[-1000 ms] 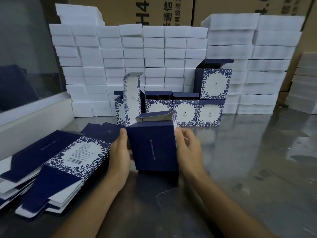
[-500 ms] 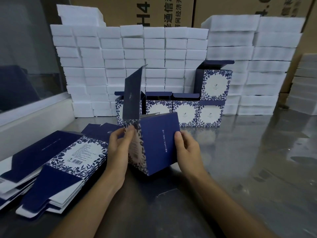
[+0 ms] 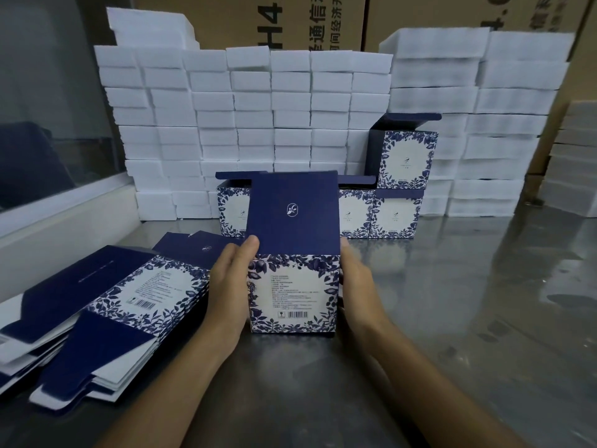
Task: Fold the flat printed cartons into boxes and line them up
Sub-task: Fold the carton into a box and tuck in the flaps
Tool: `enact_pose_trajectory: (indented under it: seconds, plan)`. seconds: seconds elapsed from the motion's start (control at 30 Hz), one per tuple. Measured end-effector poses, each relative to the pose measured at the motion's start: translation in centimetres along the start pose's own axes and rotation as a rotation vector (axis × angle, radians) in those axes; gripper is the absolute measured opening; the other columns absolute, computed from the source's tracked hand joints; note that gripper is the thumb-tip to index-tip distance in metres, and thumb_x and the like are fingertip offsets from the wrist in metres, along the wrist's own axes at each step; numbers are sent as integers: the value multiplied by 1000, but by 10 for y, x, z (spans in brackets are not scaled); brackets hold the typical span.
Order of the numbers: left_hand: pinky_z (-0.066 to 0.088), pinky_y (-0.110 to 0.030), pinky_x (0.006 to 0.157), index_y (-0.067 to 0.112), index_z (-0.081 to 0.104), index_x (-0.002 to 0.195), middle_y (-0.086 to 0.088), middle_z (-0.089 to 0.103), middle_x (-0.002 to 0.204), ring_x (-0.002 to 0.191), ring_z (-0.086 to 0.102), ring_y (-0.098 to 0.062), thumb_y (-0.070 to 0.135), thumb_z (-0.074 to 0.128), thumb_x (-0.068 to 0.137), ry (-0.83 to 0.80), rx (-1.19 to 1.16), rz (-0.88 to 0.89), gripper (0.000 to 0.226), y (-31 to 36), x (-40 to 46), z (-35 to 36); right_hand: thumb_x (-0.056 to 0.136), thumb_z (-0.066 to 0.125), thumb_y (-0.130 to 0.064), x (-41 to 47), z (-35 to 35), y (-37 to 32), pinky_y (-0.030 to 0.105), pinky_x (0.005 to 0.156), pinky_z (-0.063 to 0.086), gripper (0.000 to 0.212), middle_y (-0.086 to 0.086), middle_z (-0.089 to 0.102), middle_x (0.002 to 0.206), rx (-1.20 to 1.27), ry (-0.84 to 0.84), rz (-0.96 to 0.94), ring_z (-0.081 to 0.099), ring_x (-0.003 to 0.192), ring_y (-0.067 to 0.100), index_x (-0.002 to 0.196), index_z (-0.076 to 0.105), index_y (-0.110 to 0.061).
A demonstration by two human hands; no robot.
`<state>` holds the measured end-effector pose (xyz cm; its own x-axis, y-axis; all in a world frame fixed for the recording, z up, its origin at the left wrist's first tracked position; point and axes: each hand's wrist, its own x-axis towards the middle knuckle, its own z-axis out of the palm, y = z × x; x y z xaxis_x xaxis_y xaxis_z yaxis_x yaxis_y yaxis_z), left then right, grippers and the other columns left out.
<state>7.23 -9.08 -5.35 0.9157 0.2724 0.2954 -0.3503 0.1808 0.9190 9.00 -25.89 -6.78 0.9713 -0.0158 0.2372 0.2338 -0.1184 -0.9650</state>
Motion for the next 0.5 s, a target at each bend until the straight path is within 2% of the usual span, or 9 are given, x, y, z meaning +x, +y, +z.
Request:
enact_pose_trajectory:
  seconds: [0.1, 0.13, 0.2, 0.23, 0.3, 0.37, 0.43, 0.5]
  plan:
    - [43, -42, 79, 2, 49, 88, -9, 57, 89, 82, 55, -23, 49, 62, 76, -3, 32, 9, 50, -2, 2, 0, 68, 26, -102, 1, 2, 2, 50, 116, 34, 94, -13, 63, 136, 21, -26, 59, 54, 133, 14, 136, 57, -46]
    - [43, -39, 76, 10, 49, 86, -9, 55, 88, 82, 54, -21, 47, 62, 79, 11, 69, 25, 40, -3, 2, 0, 69, 26, -102, 0, 2, 1, 48, 115, 36, 90, -16, 64, 134, 19, -22, 42, 55, 131, 12, 134, 58, -48]
    - [46, -21, 71, 29, 50, 100, -2, 55, 92, 83, 56, -8, 36, 59, 90, 36, 135, 102, 15, -2, 1, 2, 75, 30, -94, -2, 2, -2, 39, 109, 41, 71, -27, 67, 121, 41, 39, -15, 59, 120, -3, 122, 64, -54]
    - [45, -11, 69, 38, 48, 111, 4, 54, 97, 80, 55, 4, 31, 55, 95, 37, 197, 172, 18, -2, 0, 2, 78, 33, -88, -2, 2, -3, 36, 106, 42, 63, -29, 68, 117, 66, 92, -39, 59, 115, -8, 118, 65, -52]
    - [37, 2, 75, 42, 49, 123, 9, 49, 109, 84, 50, 18, 34, 48, 101, -21, 390, 328, 23, -1, -2, 2, 90, 40, -69, -3, 2, -5, 35, 102, 46, 50, -19, 69, 116, 86, 179, -94, 61, 113, 1, 120, 64, -37]
    - [31, 4, 80, 34, 56, 121, 2, 46, 111, 90, 48, 19, 40, 42, 99, -73, 525, 415, 27, -1, -4, 1, 104, 45, -36, -5, 0, -9, 28, 91, 49, 21, -15, 69, 107, 23, 281, -229, 62, 103, 6, 112, 64, -32]
    - [31, 4, 80, 25, 59, 120, 2, 44, 109, 93, 49, 19, 42, 42, 100, -78, 587, 464, 32, -3, -3, 0, 101, 45, -5, -9, -4, -15, 30, 84, 50, 28, -8, 67, 99, -153, 386, -441, 61, 96, 16, 104, 66, -22]
    - [34, 2, 79, 22, 60, 121, 5, 42, 109, 95, 48, 18, 46, 41, 100, -59, 654, 525, 37, -4, -3, 0, 83, 42, 8, -11, -6, -17, 38, 84, 49, 36, 2, 65, 101, -343, 448, -643, 60, 97, 25, 99, 69, -9]
